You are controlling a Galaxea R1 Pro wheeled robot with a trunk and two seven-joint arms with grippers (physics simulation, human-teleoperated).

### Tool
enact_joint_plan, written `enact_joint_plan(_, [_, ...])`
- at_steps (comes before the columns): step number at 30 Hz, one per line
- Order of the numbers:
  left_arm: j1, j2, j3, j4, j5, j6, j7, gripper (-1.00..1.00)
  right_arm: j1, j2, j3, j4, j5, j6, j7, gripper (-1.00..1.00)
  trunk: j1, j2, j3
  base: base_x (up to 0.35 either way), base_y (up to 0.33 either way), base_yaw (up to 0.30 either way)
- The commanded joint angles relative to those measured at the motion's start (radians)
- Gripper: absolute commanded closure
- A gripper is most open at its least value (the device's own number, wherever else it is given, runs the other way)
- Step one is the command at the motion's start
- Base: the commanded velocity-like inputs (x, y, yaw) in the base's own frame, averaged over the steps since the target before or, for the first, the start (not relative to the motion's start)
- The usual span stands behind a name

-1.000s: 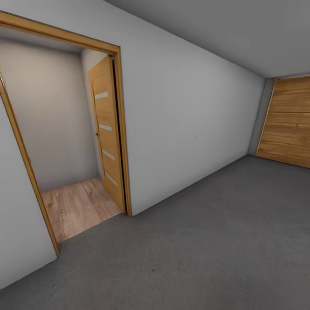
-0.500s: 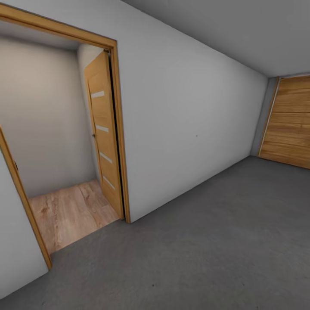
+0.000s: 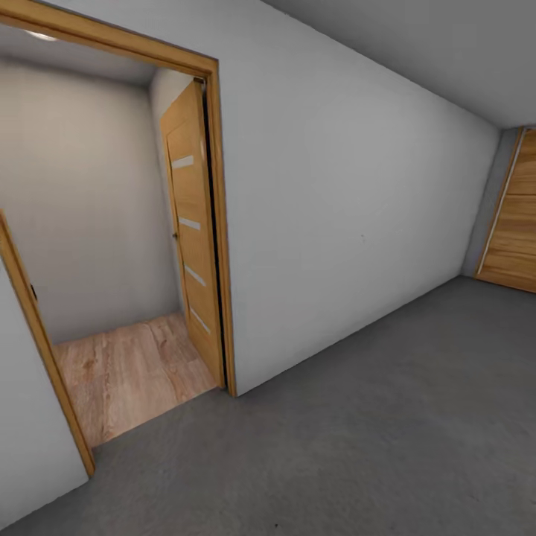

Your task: Move the two storage containers from the living room to the garage. In the garage, place one container on the floor and stack the other container on top of it (either order is fine).

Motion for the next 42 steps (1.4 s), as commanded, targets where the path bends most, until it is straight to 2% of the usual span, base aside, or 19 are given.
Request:
enact_joint_plan(1, [-0.001, 0.0, -0.008, 0.001, 0.009, -0.003, 0.003, -1.0, -0.001, 0.0, 0.007, 0.003, -0.003, -0.006, -0.002, -1.0, 0.001, -0.001, -0.001, 0.321, 0.0, 0.265])
enact_joint_plan(42, [-0.001, -0.005, -0.009, 0.001, 0.007, 0.0, 0.003, -1.0, -0.001, -0.002, 0.006, 0.003, -0.001, -0.007, -0.003, -1.0, 0.001, -0.001, -0.001, 0.321, 0.0, 0.269])
